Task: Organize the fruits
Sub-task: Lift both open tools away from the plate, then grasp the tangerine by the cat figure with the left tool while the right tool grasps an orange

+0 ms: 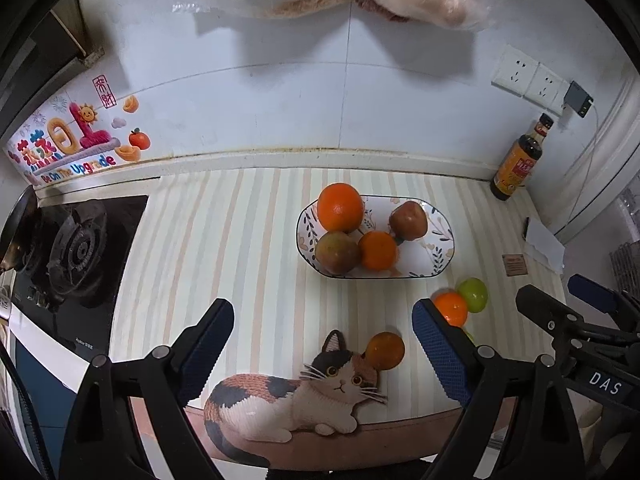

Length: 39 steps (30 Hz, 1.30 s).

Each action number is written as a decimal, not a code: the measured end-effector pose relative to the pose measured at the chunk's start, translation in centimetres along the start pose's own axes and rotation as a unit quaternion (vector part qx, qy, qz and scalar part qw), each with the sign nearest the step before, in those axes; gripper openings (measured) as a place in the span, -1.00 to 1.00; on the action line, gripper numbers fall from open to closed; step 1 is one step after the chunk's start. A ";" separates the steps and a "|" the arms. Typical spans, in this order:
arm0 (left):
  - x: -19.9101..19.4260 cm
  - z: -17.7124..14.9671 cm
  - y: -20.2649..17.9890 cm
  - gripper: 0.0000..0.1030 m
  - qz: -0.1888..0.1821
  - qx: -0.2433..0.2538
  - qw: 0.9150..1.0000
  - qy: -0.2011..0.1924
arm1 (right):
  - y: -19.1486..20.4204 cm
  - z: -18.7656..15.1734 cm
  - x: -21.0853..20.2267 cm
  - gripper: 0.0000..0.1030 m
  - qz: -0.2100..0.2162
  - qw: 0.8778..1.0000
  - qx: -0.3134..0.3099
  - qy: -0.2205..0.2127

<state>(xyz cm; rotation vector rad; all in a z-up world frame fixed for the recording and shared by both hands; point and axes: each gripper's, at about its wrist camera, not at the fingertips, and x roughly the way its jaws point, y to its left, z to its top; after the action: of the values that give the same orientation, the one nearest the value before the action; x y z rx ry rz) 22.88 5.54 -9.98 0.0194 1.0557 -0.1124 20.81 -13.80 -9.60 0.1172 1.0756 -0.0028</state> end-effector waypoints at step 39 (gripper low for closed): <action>23.1 -6.4 -7.2 0.84 -0.058 0.021 0.947 0.315 | -10.8 -3.8 20.6 0.88 0.057 0.965 0.155 0.205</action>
<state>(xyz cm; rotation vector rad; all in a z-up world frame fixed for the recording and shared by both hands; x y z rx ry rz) 27.88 -3.06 -32.90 0.0329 1.6946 -0.2459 26.63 -23.05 -30.49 0.4794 1.4755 -0.0462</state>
